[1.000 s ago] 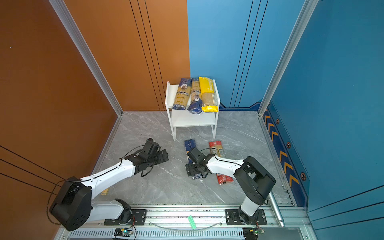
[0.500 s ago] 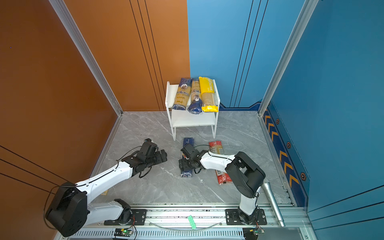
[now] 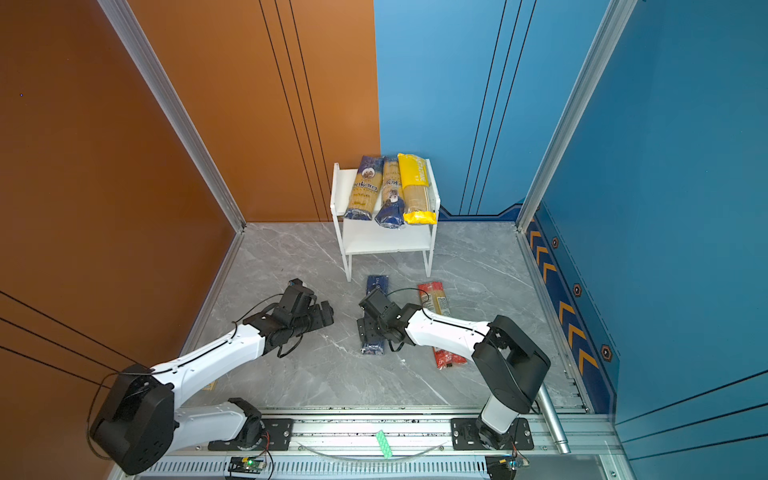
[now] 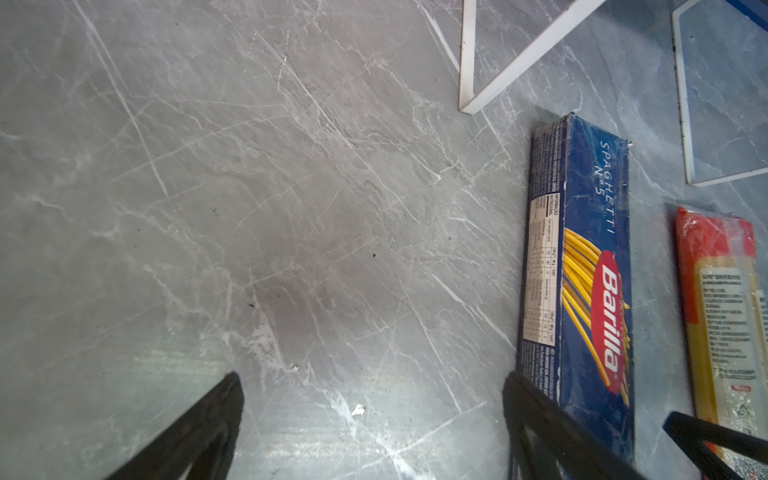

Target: Place and organize the pasta boxes and bags onto the shelf

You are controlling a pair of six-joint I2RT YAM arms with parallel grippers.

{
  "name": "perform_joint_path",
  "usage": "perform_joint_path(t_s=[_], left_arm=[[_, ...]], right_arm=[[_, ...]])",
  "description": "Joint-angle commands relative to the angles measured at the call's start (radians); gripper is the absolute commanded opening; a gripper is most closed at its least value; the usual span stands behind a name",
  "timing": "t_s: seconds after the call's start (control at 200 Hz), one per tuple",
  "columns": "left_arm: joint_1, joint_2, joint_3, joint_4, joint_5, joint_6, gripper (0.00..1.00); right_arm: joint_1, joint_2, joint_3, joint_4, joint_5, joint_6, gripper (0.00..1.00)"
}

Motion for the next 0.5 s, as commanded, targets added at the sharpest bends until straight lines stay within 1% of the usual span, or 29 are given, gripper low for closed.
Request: perform_joint_path(t_s=[0.0,0.125,0.19,0.315,0.381,0.496], left_arm=[[0.008,0.018,-0.009,0.008,0.013,0.001,0.98],[-0.002,0.016,-0.008,0.014,0.042,0.024,0.98],[-0.02,0.009,-0.008,0.014,0.038,0.035,0.98],[-0.091,-0.02,-0.008,0.023,-0.007,0.066,0.98],[-0.118,-0.035,-0.005,0.032,0.01,0.07,0.98],[-0.166,-0.055,-0.002,0.041,0.022,0.036,0.98]], right_arm=[[0.033,-0.006,-0.023,-0.073,0.095,0.05,0.89],[0.027,-0.018,-0.029,-0.087,0.102,0.045,0.89],[0.009,-0.036,-0.035,-0.101,0.1,0.039,0.89],[-0.052,-0.097,-0.064,-0.108,0.08,0.02,0.89],[-0.086,-0.135,-0.077,-0.118,0.077,0.001,0.89],[-0.15,-0.199,-0.09,-0.154,0.078,-0.035,0.89]])
